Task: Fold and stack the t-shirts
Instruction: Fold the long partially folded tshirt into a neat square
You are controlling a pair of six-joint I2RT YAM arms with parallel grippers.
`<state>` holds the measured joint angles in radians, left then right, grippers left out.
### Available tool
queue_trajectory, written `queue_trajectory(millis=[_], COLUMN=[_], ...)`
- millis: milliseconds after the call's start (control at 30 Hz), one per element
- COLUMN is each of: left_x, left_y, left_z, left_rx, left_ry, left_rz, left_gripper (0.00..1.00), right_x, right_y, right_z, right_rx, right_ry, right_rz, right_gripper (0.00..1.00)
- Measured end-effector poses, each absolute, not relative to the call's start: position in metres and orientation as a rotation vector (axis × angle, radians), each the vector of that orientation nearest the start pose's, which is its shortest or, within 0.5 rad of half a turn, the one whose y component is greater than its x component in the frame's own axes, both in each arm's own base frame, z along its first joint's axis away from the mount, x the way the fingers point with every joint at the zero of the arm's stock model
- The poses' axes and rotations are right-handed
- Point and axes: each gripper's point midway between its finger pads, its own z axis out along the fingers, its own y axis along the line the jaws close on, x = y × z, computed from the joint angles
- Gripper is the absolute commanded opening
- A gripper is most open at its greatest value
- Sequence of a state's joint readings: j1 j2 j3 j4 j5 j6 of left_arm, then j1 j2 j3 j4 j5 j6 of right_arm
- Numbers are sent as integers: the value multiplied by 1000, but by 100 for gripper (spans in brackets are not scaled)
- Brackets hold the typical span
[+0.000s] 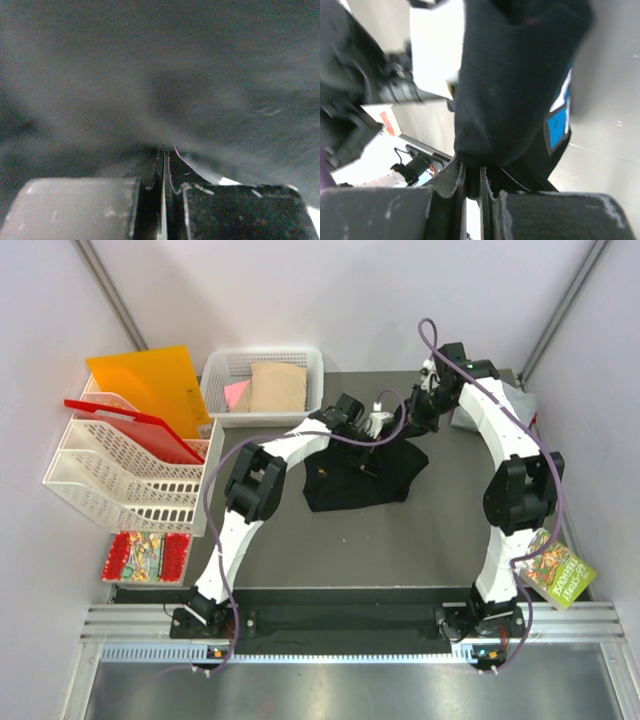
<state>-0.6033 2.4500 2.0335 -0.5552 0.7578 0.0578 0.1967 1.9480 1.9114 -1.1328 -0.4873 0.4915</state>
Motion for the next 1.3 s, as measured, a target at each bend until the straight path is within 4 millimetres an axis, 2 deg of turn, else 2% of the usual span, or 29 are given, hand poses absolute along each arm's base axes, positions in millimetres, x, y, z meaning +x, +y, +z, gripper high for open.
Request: queue_trajectory(millis=[133,200,333,400,500,567,633,733,933,1033,1100,1167,1300], left_x=[404,414,433,438,440,439,435,427,409,406,405,406,401], left_y=[-366,-333,-263,-235,-199,-188,-186,-198,-231,-232,-228,-225,-218], left_z=[53,64,102,118,140,149,156,160,168,167,166,164,150], left_rx=[1119,1124,1114,1093,1051,1036,1032,1061,1155,1163,1160,1161,1157], left_ry=[2318,2335,2339,2339,2340,2340,2335,2325,2289,2298,2308,2311,2360], left_rz=[-1131,-1083,-969,-924,-881,-868,-874,-905,-948,-954,-950,-943,-942], left_gripper=[0,0,0,0,0,0,0,0,0,0,0,0,0], right_x=[386,387,389,388,385,385,386,390,393,394,393,392,392], right_y=[188,189,195,198,196,189,178,155,82,54,48,50,72], right_z=[191,188,183,180,176,175,172,167,156,155,154,154,162], right_rx=[250,250,223,203,182,177,187,239,439,510,520,503,407], right_ry=[2814,2825,2843,2855,2878,2885,2894,2899,2903,2892,2892,2898,2900], right_rz=[873,872,868,861,823,779,726,650,465,386,359,347,334], right_gripper=[0,0,0,0,0,0,0,0,0,0,0,0,0])
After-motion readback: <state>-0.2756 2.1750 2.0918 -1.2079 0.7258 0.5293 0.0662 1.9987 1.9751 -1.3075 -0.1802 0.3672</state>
